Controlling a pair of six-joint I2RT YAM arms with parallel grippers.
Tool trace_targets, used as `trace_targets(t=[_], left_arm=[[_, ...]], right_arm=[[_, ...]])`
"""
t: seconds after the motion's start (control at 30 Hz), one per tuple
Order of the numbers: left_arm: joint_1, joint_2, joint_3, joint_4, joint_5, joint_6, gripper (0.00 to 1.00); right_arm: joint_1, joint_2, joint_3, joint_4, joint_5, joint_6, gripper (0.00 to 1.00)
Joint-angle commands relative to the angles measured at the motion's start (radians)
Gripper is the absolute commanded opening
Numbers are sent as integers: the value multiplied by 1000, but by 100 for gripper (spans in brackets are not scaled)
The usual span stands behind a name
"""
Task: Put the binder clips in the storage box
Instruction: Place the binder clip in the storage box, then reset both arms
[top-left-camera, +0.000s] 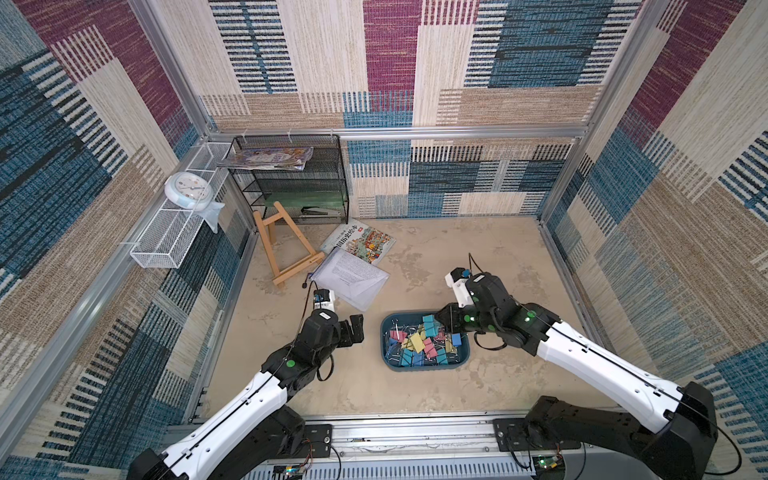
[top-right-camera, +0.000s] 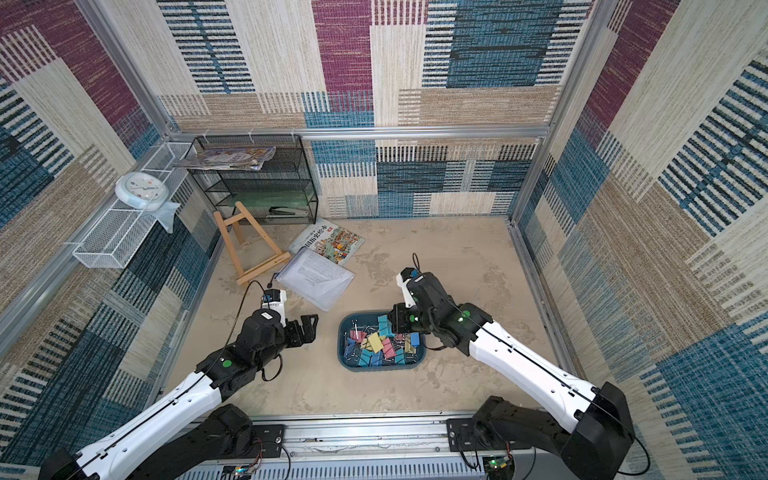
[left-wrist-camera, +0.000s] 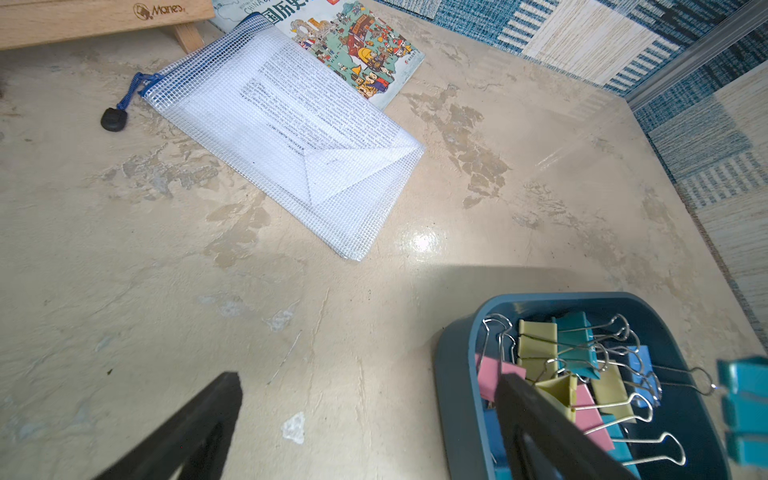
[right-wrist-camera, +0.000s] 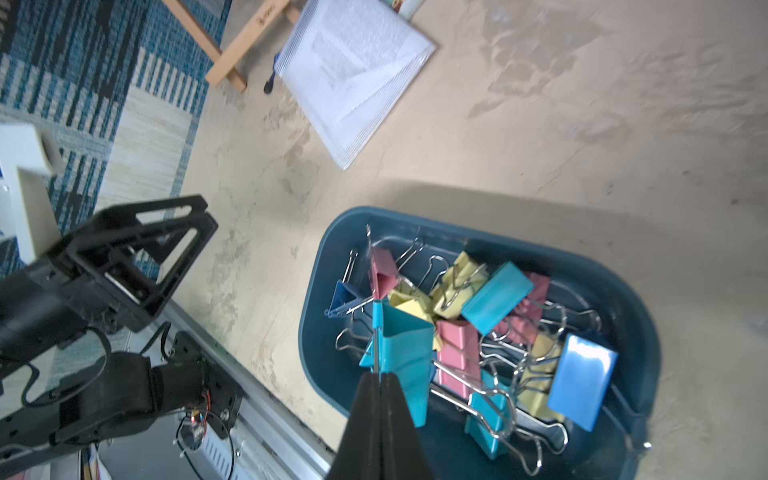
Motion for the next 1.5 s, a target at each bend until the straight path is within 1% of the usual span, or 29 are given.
trace_targets(t=[0.0, 0.1, 0.27, 0.3, 0.4, 0.43, 0.5, 0.53, 0.6, 0.63, 0.67, 0.73, 0.77, 0.83, 0.87, 0.9, 0.93, 1.0, 1.03, 1.13, 1.17, 1.2, 1.27, 1.3, 1.33, 1.37, 1.4, 1.43, 1.47], left_arm=[[1, -1, -3, 10, -10, -8, 100], [1, -4, -7, 15, -10, -16, 99], [1, 4, 1, 7, -28, -32, 99], [2, 5, 7, -10, -40, -36, 99], [1, 0, 20, -37, -82, -26, 99], [2, -6, 22, -39, -100, -16, 99], [3, -20, 25, -34, -143, 34, 99], [3, -26, 28, -31, -170, 63, 99], [3, -37, 36, -34, -272, 146, 99], [3, -42, 38, -35, -336, 184, 98], [5, -44, 35, -18, -407, 238, 98], [7, -45, 3, 69, -515, 369, 97], [12, -39, -32, 160, -550, 455, 97], [37, -16, -99, 326, -574, 588, 96], [59, 6, -131, 407, -564, 648, 95], [85, 28, -154, 468, -551, 680, 95], [109, 46, -171, 514, -530, 688, 95], [187, 92, -220, 642, -428, 685, 95], [240, 130, -243, 706, -367, 670, 95], [391, 241, -250, 790, -215, 621, 96], [452, 291, -250, 858, -138, 596, 96], [486, 334, -242, 891, -91, 595, 96], [531, 402, -197, 898, 10, 589, 95], [543, 435, -184, 921, 46, 592, 95], [554, 465, -169, 937, 79, 589, 95], [569, 489, -143, 919, 115, 575, 95], [577, 500, -117, 885, 140, 567, 95], [585, 527, -105, 891, 171, 553, 96], [592, 590, -127, 994, 196, 548, 96]], right_arm=[[69, 35, -21, 26, 29, 64, 0], [133, 94, -54, 71, 41, 67, 0], [147, 163, -93, 158, 38, 61, 0], [146, 167, -93, 166, 37, 58, 4], [145, 149, -70, 141, 77, 42, 29], [144, 131, -61, 131, 112, 34, 35], [142, 67, -50, 88, 276, 52, 51], [135, 31, -54, 82, 356, 42, 57], [99, -73, -92, 97, 607, 10, 68], [70, -118, -121, 118, 707, -13, 72], [27, -171, -172, 179, 811, -67, 74], [-85, -264, -326, 396, 985, -206, 79], [-156, -294, -413, 548, 1005, -295, 80], [-283, -314, -591, 863, 957, -476, 80], [-341, -297, -663, 1023, 901, -555, 80], [-397, -256, -700, 1128, 835, -598, 80], [-443, -207, -705, 1174, 809, -600, 80], [-535, -62, -683, 1214, 776, -554, 82], [-572, 11, -679, 1266, 745, -550, 82], [-615, 204, -683, 1533, 645, -632, 83], [-617, 249, -652, 1552, 630, -661, 83], [-621, 285, -631, 1575, 609, -689, 84], [-677, 396, -619, 1672, 482, -672, 83], [-700, 406, -612, 1693, 442, -663, 84], [-722, 378, -595, 1603, 405, -628, 85], [-757, 363, -599, 1559, 340, -602, 85], [-777, 368, -631, 1613, 282, -599, 86], [-790, 402, -671, 1726, 253, -601, 86], [-791, 440, -700, 1845, 254, -605, 86]])
